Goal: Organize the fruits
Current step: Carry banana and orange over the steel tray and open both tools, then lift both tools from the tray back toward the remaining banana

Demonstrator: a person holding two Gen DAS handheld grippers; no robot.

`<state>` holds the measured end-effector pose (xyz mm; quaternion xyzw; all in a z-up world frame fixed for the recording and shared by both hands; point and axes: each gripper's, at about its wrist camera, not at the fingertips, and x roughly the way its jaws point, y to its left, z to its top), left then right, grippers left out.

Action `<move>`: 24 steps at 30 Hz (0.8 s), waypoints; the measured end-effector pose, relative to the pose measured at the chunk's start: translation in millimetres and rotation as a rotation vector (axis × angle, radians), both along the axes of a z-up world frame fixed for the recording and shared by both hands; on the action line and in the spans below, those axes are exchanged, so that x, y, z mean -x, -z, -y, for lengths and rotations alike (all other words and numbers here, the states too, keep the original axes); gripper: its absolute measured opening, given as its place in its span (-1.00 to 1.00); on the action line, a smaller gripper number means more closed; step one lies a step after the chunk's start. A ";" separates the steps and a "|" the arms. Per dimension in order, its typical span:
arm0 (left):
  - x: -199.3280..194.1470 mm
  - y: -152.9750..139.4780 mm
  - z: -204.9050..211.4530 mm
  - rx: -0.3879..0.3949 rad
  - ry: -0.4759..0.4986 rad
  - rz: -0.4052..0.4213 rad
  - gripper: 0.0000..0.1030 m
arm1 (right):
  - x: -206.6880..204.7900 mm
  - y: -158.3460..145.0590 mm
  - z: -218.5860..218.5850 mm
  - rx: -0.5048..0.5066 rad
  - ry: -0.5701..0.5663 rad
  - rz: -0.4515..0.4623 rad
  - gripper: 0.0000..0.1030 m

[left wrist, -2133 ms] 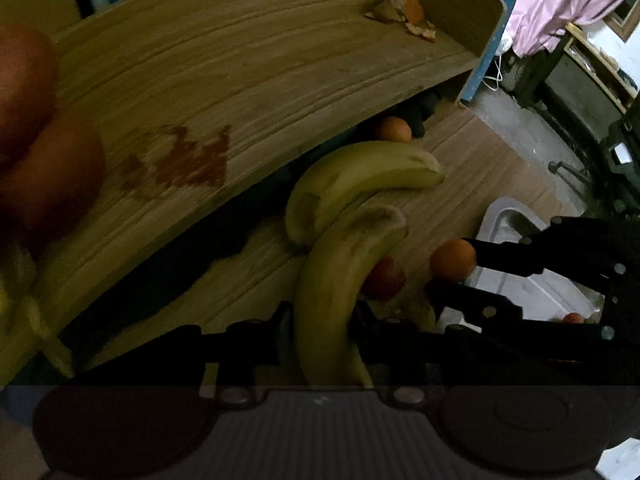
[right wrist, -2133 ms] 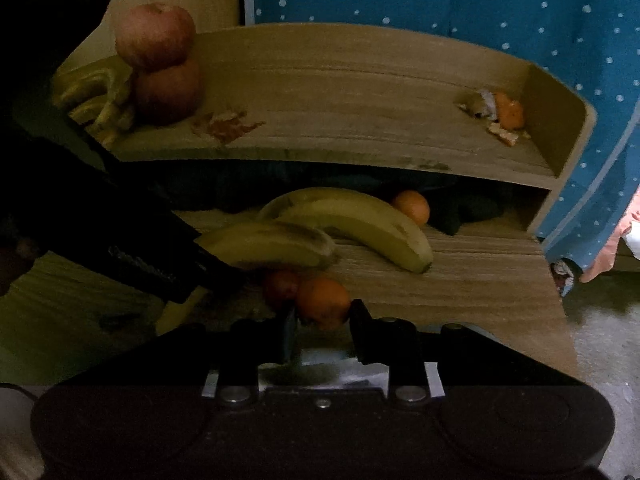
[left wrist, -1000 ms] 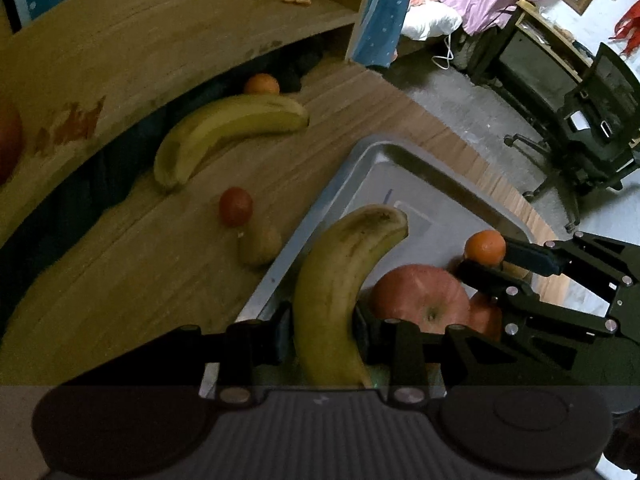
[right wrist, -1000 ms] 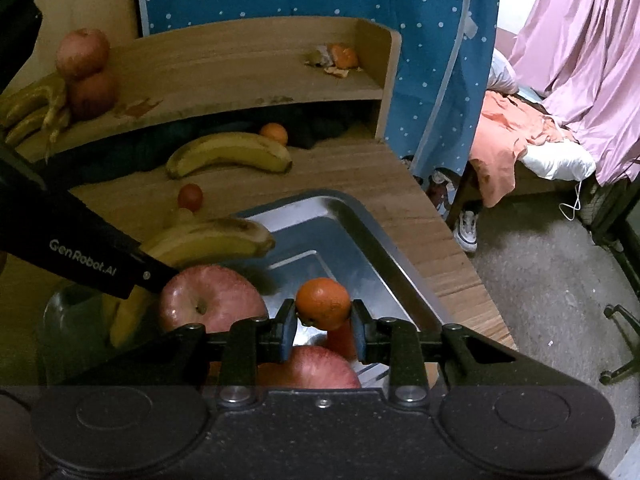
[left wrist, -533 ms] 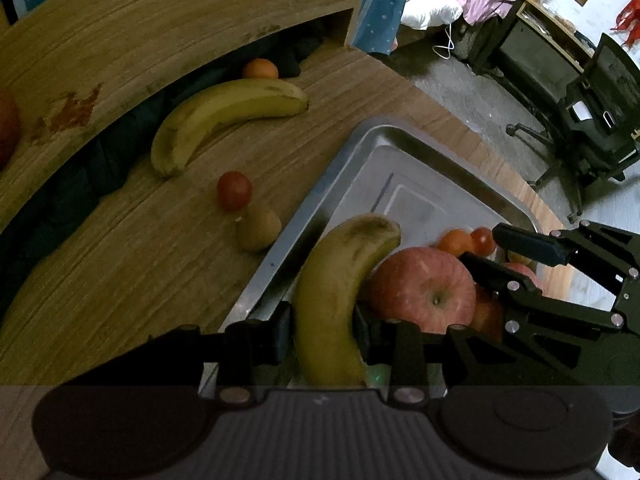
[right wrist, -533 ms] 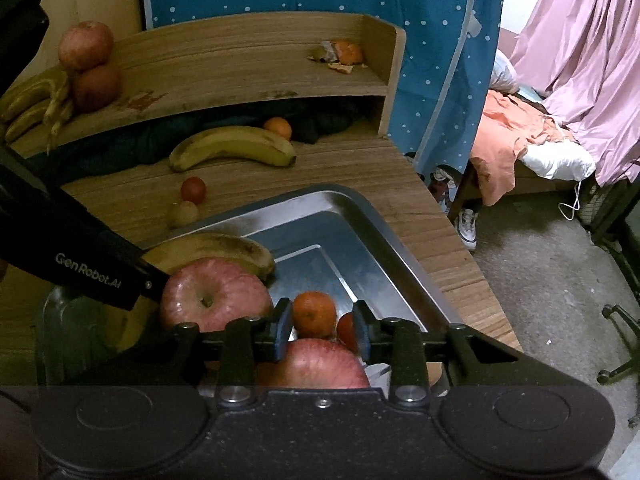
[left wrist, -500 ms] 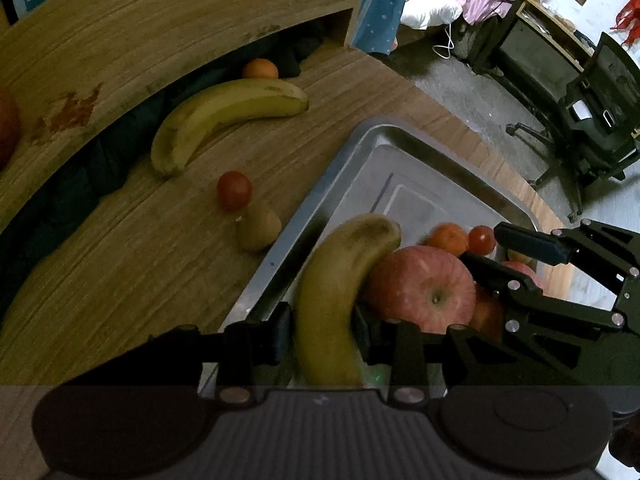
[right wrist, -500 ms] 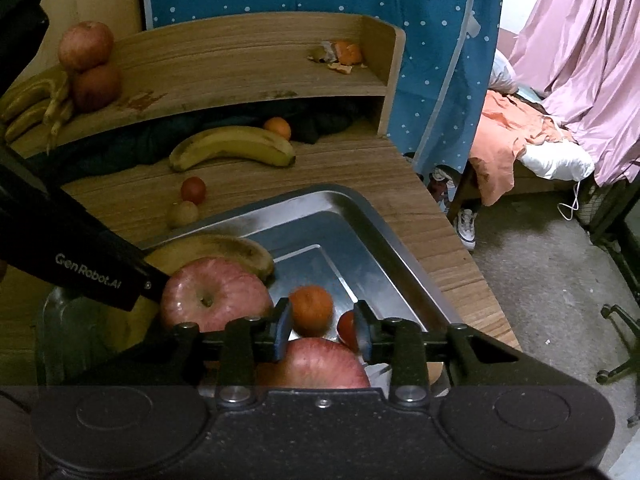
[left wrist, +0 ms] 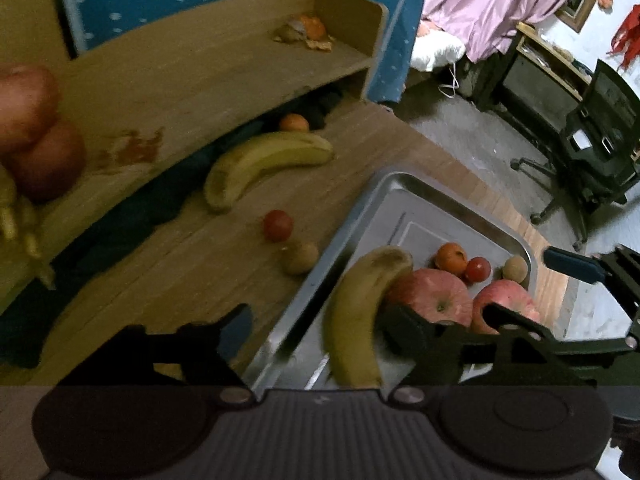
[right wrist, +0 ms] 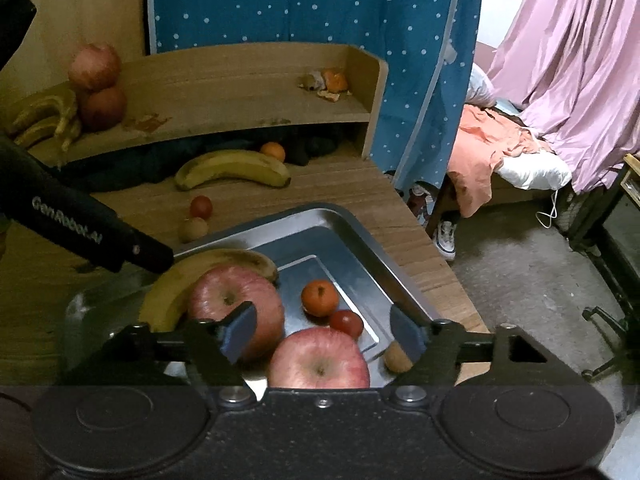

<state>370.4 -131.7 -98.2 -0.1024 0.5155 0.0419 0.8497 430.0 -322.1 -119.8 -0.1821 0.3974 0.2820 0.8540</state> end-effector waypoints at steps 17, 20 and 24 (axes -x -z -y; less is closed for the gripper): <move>72.2 6.8 -56.9 0.017 -0.110 -0.005 0.99 | 81.7 -6.1 -3.9 0.095 0.058 -0.106 0.98; 84.0 8.4 -66.3 0.018 -0.128 -0.008 0.99 | 91.4 -1.1 -13.2 0.131 0.029 -0.143 0.98; 99.0 7.9 -79.9 0.017 -0.169 -0.006 0.99 | 98.7 1.1 -26.9 0.152 -0.013 -0.165 0.98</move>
